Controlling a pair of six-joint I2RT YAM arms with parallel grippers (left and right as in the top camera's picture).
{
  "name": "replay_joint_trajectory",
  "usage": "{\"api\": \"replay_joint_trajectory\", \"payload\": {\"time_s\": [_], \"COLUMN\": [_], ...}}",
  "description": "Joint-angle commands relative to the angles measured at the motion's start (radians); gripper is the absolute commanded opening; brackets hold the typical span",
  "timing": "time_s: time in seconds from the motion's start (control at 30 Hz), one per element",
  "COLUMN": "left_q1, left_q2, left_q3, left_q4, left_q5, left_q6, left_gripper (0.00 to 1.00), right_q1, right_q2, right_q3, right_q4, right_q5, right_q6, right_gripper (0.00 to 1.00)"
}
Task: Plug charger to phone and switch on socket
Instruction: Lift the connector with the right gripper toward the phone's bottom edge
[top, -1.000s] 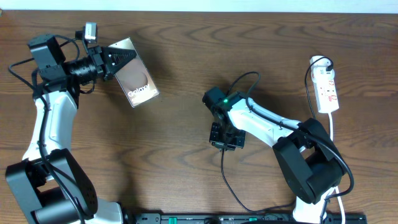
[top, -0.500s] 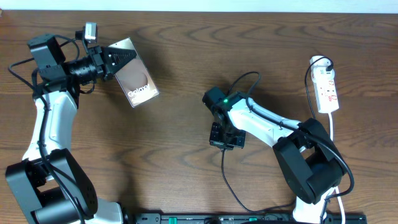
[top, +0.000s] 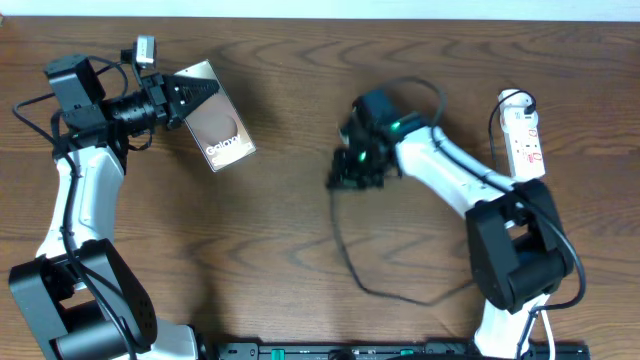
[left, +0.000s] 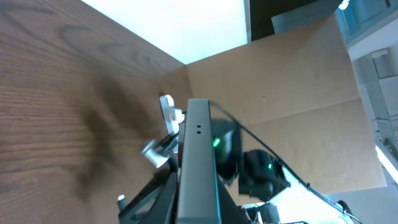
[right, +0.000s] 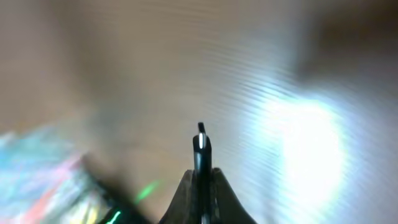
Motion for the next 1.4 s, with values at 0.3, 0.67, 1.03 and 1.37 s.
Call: {"api": "replay_joint_trajectory", "payload": {"time_s": [0.3,0.67,1.03,1.37], "left_q1": [0.001,0.001,-0.017,-0.106], "left_q2": [-0.009,-0.009,-0.009,-0.009], "left_q3": [0.007,0.007,0.007,0.007], "left_q4": [0.005,0.005,0.005,0.006], "left_q5": [0.024,0.035,0.109,0.098], "left_q6": [0.003,0.024,0.080,0.122], "left_gripper": [0.08,0.07,0.07,0.08], "right_q1": [0.008,0.087,0.105,0.109], "right_q2": [0.001,0.001,0.001,0.001], "right_q3": [0.019,0.019,0.019,0.019], "right_q4": [0.175,0.177,0.208,0.224], "right_q5": [-0.813,-0.772,-0.769,-0.770], "right_q6": [-0.634,-0.671,-0.666,-0.666], "right_gripper": [0.01,0.01,0.01,0.01]}}
